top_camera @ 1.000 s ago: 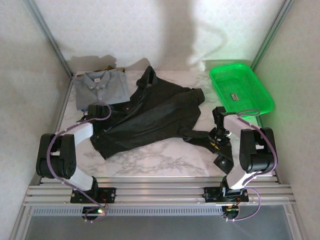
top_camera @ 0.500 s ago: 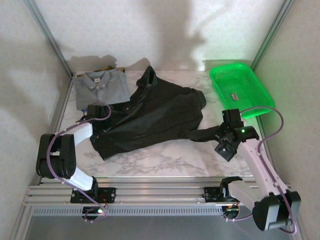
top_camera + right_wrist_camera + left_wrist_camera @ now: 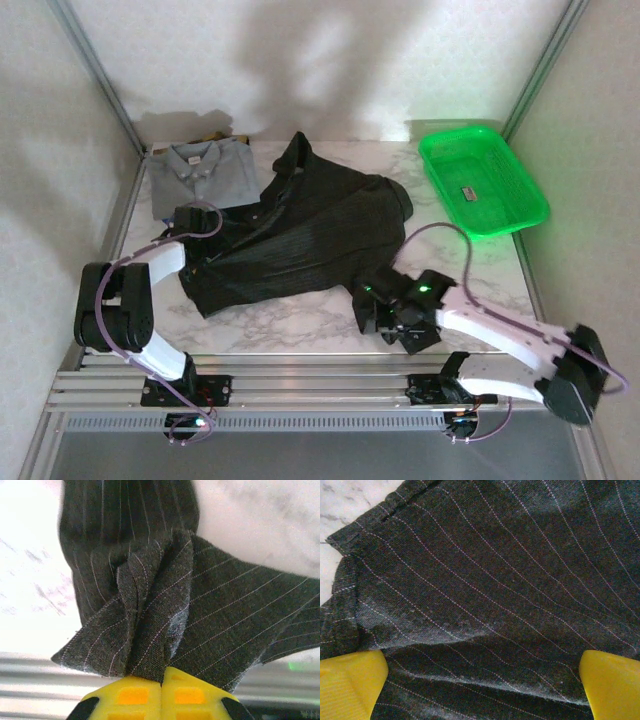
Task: Fold and stack the long sleeve shirts
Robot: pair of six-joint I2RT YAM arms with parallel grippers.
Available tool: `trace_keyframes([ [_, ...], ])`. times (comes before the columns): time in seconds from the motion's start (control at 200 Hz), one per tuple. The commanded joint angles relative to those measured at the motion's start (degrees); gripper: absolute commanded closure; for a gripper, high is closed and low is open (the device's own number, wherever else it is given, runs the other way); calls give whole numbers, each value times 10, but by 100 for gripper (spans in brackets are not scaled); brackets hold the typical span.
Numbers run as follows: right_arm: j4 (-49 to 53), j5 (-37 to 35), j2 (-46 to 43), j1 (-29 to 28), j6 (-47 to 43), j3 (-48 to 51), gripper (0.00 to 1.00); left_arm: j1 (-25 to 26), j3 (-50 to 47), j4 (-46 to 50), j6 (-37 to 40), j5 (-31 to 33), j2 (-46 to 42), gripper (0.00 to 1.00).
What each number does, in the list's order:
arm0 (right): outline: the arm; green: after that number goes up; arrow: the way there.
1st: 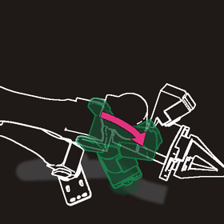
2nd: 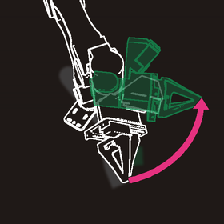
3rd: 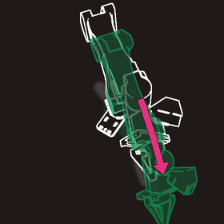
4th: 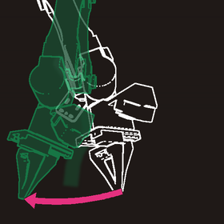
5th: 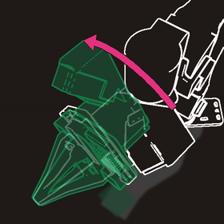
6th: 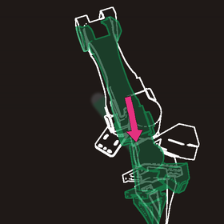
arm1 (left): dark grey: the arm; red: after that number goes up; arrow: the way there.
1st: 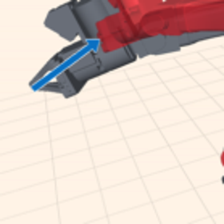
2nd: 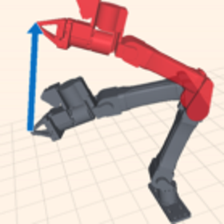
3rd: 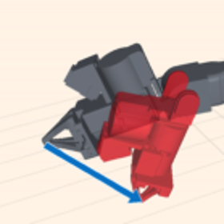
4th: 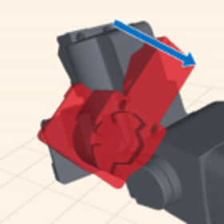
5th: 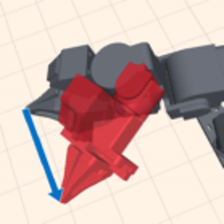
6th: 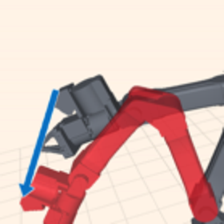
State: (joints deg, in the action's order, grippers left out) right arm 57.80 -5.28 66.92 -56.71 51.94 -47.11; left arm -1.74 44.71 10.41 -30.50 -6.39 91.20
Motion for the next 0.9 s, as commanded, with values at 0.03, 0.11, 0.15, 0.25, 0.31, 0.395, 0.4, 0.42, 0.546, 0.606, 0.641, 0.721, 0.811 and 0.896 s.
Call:
trace_keyframes([
  [0.03,56,11,68,-66,85,-26,100,-8,-8,38,8,-17,38,0],
  [0.11,43,11,62,-77,102,-32,83,-8,-2,43,10,-13,41,0],
  [0.15,49,-3,42,-76,112,-39,63,-11,2,46,11,-13,42,0],
  [0.25,103,-47,-24,-37,117,-77,34,-13,24,64,10,-30,30,0],
  [0.31,134,-53,-63,21,99,-101,31,-13,46,81,4,-37,15,0],
  [0.395,149,-35,-77,131,36,-128,30,-13,92,114,-3,-55,-9,0],
  [0.4,150,-33,-75,134,31,-131,31,-13,93,116,-3,-55,-11,0],
  [0.42,150,-29,-67,167,13,-138,31,-13,106,128,-3,-58,-18,1],
  [0.546,113,-17,36,279,-86,-162,32,-13,169,189,-3,-68,-65,0],
  [0.606,47,8,86,311,-112,-158,36,-13,171,211,-3,-62,-92,0],
  [0.641,2,23,114,324,-120,-154,38,-13,166,222,-3,-54,-108,0],
  [0.721,-80,40,176,340,-138,-158,42,-13,133,232,-5,-52,-137,0],
  [0.811,-132,43,246,347,-156,-177,45,-13,76,213,-13,-61,-148,0],
  [0.896,-166,46,290,354,-160,-188,49,-14,36,179,-17,-51,-142,0],
])
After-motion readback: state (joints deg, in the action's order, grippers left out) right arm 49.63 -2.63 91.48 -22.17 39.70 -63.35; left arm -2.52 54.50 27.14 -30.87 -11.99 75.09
